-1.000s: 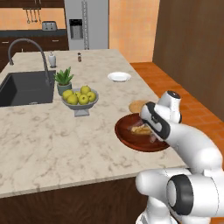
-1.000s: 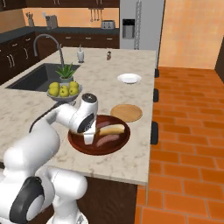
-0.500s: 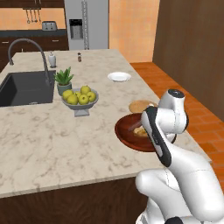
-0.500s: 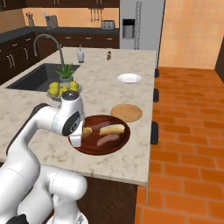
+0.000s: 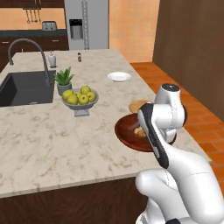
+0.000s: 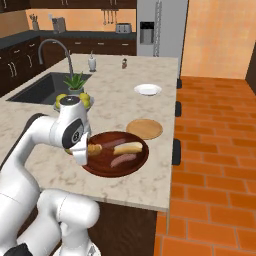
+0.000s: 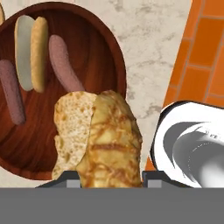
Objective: Place one bun and one sausage from the bowl on each plate.
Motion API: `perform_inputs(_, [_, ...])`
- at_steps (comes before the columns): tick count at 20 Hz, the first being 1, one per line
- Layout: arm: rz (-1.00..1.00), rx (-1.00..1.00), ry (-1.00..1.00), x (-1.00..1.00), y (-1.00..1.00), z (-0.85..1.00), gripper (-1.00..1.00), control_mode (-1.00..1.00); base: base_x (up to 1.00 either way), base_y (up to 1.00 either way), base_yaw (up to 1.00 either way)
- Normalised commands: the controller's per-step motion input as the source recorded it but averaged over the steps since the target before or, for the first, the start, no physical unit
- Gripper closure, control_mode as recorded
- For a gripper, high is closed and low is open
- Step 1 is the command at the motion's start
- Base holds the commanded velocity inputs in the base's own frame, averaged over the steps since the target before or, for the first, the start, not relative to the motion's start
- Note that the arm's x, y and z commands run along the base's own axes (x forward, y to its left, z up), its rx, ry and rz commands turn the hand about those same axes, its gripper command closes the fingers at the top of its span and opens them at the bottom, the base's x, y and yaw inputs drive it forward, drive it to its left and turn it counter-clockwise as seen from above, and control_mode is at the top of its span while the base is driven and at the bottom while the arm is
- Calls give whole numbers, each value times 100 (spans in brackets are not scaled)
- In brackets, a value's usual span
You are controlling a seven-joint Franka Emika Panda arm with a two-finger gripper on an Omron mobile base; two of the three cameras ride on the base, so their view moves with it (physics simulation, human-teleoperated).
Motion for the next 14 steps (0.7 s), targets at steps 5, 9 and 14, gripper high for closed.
perform_inputs(5, [0, 0, 0, 0, 0, 0, 100, 100, -72, -47, 0])
perform_inputs(9, [0, 0, 0, 0, 0, 0, 100, 100, -50, -100, 3])
perform_inputs(14, [0, 0, 0, 0, 0, 0, 100, 100, 1, -100, 39])
